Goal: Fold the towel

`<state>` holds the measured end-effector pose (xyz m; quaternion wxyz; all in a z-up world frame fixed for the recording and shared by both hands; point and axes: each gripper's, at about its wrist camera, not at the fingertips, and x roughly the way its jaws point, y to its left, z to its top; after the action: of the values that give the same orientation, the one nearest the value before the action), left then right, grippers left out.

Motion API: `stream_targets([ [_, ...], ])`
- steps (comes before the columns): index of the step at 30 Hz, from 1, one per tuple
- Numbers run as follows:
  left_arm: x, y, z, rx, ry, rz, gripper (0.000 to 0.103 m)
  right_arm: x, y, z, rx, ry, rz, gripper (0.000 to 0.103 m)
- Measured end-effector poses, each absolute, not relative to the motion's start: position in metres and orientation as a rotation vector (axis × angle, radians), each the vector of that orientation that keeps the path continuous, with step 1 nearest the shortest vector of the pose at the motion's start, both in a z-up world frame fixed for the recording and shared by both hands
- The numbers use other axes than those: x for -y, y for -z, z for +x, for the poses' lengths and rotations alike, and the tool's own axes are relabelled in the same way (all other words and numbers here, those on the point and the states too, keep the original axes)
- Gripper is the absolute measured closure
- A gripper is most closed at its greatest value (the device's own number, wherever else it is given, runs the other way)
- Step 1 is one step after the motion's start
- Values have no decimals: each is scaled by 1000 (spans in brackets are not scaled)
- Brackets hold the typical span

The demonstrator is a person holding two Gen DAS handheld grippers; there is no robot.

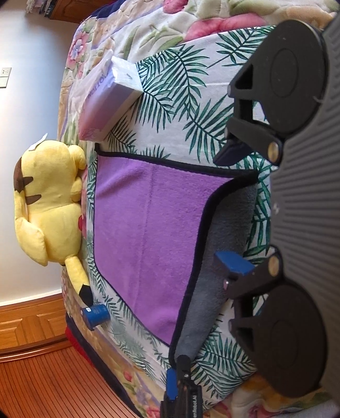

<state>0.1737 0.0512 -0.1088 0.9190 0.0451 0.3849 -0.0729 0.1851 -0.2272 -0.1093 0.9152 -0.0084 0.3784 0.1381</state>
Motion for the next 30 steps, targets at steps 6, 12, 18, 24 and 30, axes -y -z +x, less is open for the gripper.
stream_targets([
  [6,-52,116,175,-814,153,88,83,228,114,186,-808,-300,-6,35],
  [12,-52,119,174,-817,153,90,85,228,117,188,-833,-309,2,38],
  [18,-51,119,173,-808,168,92,98,227,117,187,-838,-327,-2,46],
  [24,-49,119,173,-801,182,99,103,227,117,187,-846,-325,-14,61],
  [30,-48,118,172,-793,189,99,103,228,118,187,-845,-321,-28,81],
])
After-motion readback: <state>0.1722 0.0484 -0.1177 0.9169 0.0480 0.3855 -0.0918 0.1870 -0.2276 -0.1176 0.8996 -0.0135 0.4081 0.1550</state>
